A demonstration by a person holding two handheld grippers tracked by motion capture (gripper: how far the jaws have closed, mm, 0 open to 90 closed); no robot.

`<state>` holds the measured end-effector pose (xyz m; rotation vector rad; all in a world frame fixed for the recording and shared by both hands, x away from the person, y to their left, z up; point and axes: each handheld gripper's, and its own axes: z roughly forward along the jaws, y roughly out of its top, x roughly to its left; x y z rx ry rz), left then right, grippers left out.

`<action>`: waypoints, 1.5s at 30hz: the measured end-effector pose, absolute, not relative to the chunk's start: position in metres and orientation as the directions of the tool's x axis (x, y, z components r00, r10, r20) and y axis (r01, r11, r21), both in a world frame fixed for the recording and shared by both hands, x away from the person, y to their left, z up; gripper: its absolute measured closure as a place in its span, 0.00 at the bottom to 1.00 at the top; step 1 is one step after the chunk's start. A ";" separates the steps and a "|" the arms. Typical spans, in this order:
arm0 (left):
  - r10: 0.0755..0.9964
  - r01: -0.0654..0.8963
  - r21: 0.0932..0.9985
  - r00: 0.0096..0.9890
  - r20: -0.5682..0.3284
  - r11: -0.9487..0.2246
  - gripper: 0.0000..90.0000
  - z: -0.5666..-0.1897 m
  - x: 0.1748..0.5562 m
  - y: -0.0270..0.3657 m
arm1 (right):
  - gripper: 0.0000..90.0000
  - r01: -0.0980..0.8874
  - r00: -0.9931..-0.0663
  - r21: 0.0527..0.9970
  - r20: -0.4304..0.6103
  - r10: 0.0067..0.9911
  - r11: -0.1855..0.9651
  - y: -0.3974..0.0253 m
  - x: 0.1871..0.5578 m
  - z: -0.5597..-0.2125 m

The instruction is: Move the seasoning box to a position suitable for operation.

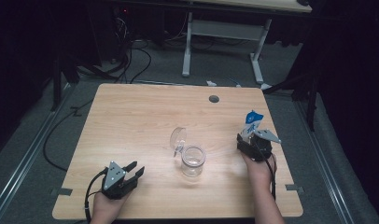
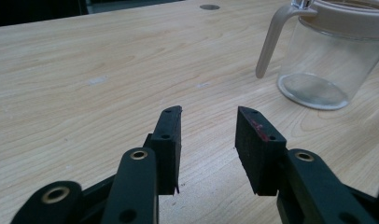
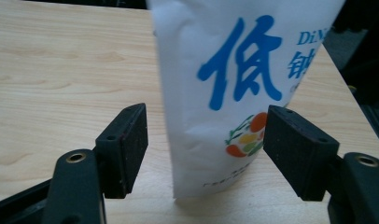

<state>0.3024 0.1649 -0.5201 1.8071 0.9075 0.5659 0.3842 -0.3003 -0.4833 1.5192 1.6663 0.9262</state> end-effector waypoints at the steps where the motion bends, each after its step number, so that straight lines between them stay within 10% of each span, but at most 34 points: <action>1: 0.792 0.327 0.918 0.610 -0.023 -0.224 0.68 -0.520 0.302 0.165 | 0.34 0.509 -0.071 0.859 -0.021 0.997 0.055 -0.301 0.386 -0.484; 45: 0.814 0.336 0.919 0.581 -0.030 -0.205 0.65 -0.523 0.305 0.171 | 0.74 0.429 -0.092 0.901 -0.033 0.995 0.069 -0.345 0.369 -0.486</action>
